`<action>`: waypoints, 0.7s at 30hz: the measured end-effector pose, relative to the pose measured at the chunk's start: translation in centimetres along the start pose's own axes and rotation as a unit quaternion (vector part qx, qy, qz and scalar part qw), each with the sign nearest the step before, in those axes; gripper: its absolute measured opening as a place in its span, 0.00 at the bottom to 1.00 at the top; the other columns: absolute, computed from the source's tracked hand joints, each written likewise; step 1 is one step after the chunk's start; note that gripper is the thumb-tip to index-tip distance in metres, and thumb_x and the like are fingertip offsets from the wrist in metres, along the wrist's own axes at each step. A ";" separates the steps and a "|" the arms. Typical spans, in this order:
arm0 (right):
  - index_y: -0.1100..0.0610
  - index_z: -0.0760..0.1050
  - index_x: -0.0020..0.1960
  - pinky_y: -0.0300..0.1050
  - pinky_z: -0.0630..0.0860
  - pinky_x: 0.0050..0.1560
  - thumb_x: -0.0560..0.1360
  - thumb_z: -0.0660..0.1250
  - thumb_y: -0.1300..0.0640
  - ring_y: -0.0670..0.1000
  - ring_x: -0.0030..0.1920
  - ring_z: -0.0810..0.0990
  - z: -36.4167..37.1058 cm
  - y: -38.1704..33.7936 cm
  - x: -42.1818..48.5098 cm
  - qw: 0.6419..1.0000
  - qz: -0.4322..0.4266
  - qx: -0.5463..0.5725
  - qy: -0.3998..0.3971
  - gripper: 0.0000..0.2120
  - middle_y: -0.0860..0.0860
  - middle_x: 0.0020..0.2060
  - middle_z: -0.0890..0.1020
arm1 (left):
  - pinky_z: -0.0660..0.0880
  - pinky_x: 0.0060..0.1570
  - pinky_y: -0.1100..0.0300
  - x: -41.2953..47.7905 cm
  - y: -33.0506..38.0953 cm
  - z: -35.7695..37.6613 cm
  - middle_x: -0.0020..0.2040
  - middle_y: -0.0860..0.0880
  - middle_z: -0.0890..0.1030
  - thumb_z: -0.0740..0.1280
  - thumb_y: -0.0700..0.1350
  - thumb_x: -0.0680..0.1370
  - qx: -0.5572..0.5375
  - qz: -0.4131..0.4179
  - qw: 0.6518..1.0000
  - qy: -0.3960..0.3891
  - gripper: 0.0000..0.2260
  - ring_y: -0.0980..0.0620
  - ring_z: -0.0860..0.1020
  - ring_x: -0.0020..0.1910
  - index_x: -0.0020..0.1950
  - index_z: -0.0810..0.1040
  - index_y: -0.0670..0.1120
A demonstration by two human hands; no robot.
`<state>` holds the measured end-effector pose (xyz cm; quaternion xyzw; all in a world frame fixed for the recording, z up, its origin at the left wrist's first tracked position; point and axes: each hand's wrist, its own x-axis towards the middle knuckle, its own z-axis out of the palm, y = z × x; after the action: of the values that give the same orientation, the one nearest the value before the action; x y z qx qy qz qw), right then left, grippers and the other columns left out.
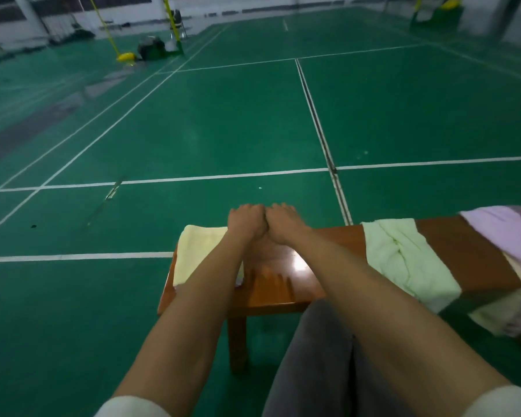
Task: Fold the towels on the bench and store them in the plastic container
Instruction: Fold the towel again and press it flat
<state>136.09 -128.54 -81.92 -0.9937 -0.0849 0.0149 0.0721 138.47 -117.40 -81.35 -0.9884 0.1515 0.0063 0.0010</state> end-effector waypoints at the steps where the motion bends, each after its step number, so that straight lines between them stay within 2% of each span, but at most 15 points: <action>1: 0.57 0.73 0.68 0.55 0.69 0.67 0.78 0.62 0.58 0.61 0.64 0.74 -0.4 1.1 -0.5 1.000 0.009 -0.004 0.004 0.18 0.58 0.62 0.77 | 0.72 0.59 0.50 0.1 1.3 -0.3 0.61 0.45 0.82 0.61 0.44 0.78 0.000 0.008 1.000 0.001 0.13 0.42 0.79 0.62 0.60 0.78 0.48; 9: 0.56 0.76 0.64 0.55 0.72 0.64 0.77 0.64 0.59 0.62 0.64 0.75 -3.7 10.5 -5.0 0.996 0.084 -0.001 0.028 0.16 0.58 0.61 0.78 | 0.74 0.60 0.49 1.1 11.7 -1.9 0.62 0.42 0.81 0.60 0.47 0.80 -0.077 0.047 0.996 0.004 0.13 0.40 0.79 0.62 0.61 0.79 0.47; 15: 0.57 0.76 0.61 0.55 0.74 0.61 0.77 0.62 0.61 0.62 0.63 0.76 -4.0 16.1 -8.8 0.989 0.143 0.006 0.025 0.14 0.59 0.60 0.79 | 0.76 0.55 0.48 1.7 18.5 -0.9 0.61 0.41 0.81 0.60 0.48 0.80 -0.144 0.056 0.987 -0.032 0.13 0.38 0.80 0.59 0.59 0.79 0.45; 21: 0.55 0.76 0.66 0.53 0.75 0.58 0.77 0.65 0.59 0.60 0.61 0.77 -1.6 20.6 -12.0 0.980 0.200 0.006 -0.012 0.17 0.57 0.61 0.79 | 0.75 0.48 0.51 1.4 24.2 2.0 0.55 0.43 0.82 0.61 0.46 0.80 -0.170 0.079 0.979 -0.086 0.10 0.41 0.80 0.50 0.55 0.79 0.44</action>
<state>127.76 -150.92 -83.10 -0.9898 0.1152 0.0419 0.0722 132.52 -140.95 -83.34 -0.9549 0.2252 0.1165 -0.1548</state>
